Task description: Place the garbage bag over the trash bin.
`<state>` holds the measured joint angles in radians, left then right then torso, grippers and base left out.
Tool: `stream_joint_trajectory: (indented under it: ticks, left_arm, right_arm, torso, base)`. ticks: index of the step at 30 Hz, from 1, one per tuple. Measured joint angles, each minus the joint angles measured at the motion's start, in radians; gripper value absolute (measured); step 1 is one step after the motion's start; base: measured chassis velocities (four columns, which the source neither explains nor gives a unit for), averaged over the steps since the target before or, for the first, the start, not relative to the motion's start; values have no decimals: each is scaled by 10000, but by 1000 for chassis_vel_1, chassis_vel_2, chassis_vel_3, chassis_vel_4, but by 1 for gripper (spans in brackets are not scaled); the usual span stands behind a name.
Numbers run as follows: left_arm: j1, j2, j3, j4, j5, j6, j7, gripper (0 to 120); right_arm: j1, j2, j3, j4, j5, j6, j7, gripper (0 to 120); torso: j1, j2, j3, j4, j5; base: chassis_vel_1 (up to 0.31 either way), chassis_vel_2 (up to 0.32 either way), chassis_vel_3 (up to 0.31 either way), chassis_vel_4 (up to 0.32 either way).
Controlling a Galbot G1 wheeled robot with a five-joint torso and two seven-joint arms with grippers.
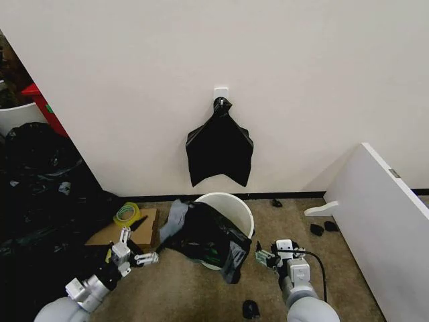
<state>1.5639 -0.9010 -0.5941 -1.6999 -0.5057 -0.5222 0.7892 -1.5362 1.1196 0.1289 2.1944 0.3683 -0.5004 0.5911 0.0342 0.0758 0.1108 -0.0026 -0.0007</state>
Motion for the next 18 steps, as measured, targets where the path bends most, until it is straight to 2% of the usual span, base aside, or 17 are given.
stream_joint_trajectory:
  ticks: [1, 2, 6, 15, 18]
  left_arm:
    - [-103, -28, -121, 246, 3, 19, 487, 100]
    - [-103, -28, -121, 246, 3, 19, 487, 100]
    - [-352, -185, -517, 958, 237, 107, 2254, 100]
    - [-750, -413, -546, 1766, 974, -242, 3037, 100]
    - [-976, -565, -488, 2130, 1104, -391, 3743, 100]
  right_arm:
    - [-19, -4, 5, 13, -9, 0, -1, 100]
    - [-19, -4, 5, 13, -9, 0, -1, 100]
    - [-49, -12, 10, 42, -44, 0, -3, 100]
    - [-11, -4, -45, 17, -69, 1, -29, 100]
    - [52, 40, -91, -90, -86, 4, -47, 100]
  torso:
    - [0, 0, 0, 2, -1]
    - [0, 0, 0, 2, -1]
    - [0, 0, 0, 3, 0]
    - [0, 0, 0, 1, 0]
    - [0, 0, 0, 1, 0]
  base:
    - [0, 0, 0, 0]
    - [0, 0, 0, 0]
    - [0, 0, 0, 0]
    - [0, 0, 0, 0]
    - [0, 0, 0, 0]
